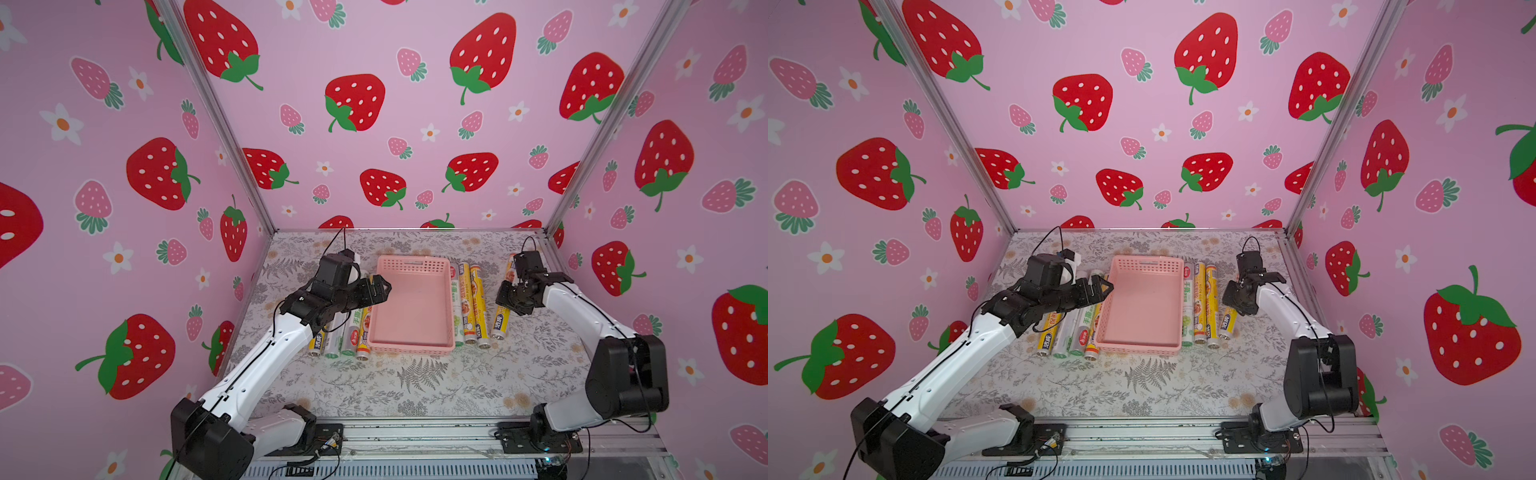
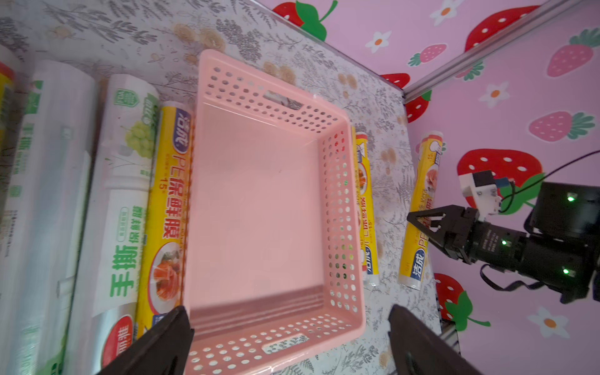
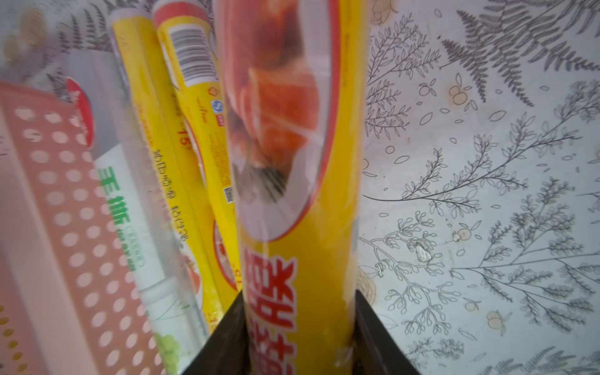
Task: Put the plastic wrap into the basket
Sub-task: Pick up the plastic wrap from the center of the board, then place the plastic wrap in the basket.
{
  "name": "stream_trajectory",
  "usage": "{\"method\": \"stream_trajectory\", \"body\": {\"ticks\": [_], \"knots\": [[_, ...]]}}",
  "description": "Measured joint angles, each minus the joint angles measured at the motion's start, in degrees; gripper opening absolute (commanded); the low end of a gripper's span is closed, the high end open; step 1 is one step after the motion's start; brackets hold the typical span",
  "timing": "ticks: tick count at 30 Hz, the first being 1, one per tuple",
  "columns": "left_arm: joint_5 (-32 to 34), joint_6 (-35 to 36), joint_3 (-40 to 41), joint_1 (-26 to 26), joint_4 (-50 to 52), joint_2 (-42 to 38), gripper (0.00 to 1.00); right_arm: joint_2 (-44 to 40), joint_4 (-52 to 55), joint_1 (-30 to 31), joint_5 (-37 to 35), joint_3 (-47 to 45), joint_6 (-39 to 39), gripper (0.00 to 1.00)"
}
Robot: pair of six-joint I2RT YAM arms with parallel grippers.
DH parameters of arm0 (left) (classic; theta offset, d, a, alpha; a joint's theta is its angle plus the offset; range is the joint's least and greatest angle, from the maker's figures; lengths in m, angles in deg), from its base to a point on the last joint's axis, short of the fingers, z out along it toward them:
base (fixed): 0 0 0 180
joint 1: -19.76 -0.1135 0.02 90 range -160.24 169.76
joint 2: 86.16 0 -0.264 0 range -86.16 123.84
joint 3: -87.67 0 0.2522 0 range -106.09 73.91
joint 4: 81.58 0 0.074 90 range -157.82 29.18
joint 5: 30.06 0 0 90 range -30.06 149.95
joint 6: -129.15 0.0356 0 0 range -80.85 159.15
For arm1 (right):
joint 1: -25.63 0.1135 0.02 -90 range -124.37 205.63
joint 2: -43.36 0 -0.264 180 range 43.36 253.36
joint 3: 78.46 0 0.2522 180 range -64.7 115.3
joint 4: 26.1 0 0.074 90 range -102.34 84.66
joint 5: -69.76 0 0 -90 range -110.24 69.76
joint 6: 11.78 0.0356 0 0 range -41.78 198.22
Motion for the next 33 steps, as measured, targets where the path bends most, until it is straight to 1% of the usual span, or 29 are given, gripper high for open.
{"method": "stream_trajectory", "body": {"ticks": [5, 7, 12, 16, 19, 25, 33], "knots": [[-1.8, -1.1, -0.7, 3.5, -0.7, 0.1, 1.0, -2.1, 4.9, 4.2, 0.8, 8.0, 1.4, 0.19], [-2.3, -1.9, -0.6, 3.9, -1.2, 0.3, 1.0, -2.1, 6.4, 7.1, 1.0, 10.8, 2.4, 0.19], [-2.1, -3.2, -0.3, 3.9, -1.4, 0.9, 1.0, -1.5, 8.0, 14.4, 0.9, 13.7, 5.9, 0.18], [-1.4, -3.3, 0.5, 4.0, -0.5, 1.2, 1.0, 2.3, 7.5, 19.6, 0.9, 16.0, 9.1, 0.17], [-0.2, -3.2, 0.7, 4.0, -0.2, 1.2, 1.0, 6.1, 6.4, 22.3, 0.9, 17.0, 11.0, 0.17], [1.0, -3.3, 3.5, 4.0, -0.6, 1.2, 1.0, 12.8, 5.8, 26.4, -0.6, 20.6, 12.9, 0.17], [3.4, -3.3, 5.8, 4.0, -0.8, 1.1, 1.0, 17.2, 4.8, 30.0, -3.8, 21.9, 15.0, 0.17]]}}
